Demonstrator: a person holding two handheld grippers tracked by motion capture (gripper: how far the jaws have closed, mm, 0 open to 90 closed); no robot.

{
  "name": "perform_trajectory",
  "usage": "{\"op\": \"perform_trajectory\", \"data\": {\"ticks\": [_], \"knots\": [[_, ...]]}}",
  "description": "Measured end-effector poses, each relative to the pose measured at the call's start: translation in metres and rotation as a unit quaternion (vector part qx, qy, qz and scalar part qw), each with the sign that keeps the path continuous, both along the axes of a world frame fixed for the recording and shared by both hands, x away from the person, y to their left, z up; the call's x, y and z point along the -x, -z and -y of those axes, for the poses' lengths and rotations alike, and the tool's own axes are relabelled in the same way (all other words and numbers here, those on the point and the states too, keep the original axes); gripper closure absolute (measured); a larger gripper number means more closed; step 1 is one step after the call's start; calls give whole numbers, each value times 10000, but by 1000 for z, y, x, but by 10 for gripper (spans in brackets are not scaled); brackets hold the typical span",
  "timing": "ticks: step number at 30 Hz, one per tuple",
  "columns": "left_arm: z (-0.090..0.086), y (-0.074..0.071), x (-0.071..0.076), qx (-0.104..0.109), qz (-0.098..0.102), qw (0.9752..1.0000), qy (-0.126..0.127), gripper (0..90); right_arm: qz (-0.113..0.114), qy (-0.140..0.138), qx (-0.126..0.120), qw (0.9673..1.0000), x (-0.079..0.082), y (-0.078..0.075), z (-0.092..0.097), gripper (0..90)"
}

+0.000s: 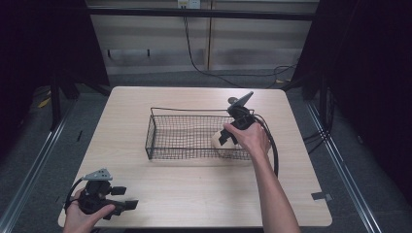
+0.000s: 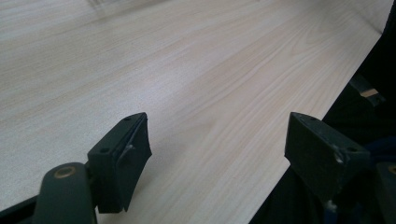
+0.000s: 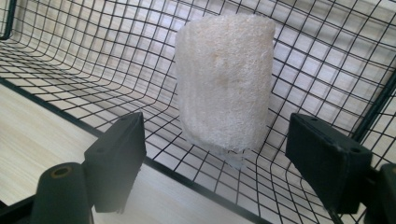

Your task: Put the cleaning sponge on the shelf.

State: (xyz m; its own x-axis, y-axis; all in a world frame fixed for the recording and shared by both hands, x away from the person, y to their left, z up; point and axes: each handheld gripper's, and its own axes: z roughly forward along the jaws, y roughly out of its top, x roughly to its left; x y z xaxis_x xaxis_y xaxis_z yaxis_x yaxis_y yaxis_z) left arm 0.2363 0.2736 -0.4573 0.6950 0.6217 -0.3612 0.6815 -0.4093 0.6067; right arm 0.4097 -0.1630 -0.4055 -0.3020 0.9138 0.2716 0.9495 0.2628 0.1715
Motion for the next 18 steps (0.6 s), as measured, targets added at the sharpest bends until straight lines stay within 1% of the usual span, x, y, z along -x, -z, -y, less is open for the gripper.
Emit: {"op": "perform_trajectory", "data": {"ticks": [3,5,9,11,14,15,17,18], "knots": [[0,0,0,-6,0,10000,1,220,87,-26,-70,9999,3,-4,0,216],[0,0,0,-12,-2,10000,6,219,80,-94,-98,9999,5,-5,-1,215],[0,0,0,-12,-1,10000,2,219,157,-168,-118,9997,10,-8,-2,213],[0,0,0,-14,-1,10000,2,219,139,-194,-140,9996,12,-9,-2,213],[0,0,0,-18,-2,10000,3,218,179,-236,-150,9994,15,-10,-2,213],[0,0,0,-32,4,10000,9,219,206,-310,-141,9992,18,-10,-3,214],[0,0,0,-28,-2,10000,8,219,229,-310,-148,9991,21,-10,-4,215],[0,0,0,-31,-5,10000,9,219,247,-360,-146,9989,22,-10,-4,218]]}}
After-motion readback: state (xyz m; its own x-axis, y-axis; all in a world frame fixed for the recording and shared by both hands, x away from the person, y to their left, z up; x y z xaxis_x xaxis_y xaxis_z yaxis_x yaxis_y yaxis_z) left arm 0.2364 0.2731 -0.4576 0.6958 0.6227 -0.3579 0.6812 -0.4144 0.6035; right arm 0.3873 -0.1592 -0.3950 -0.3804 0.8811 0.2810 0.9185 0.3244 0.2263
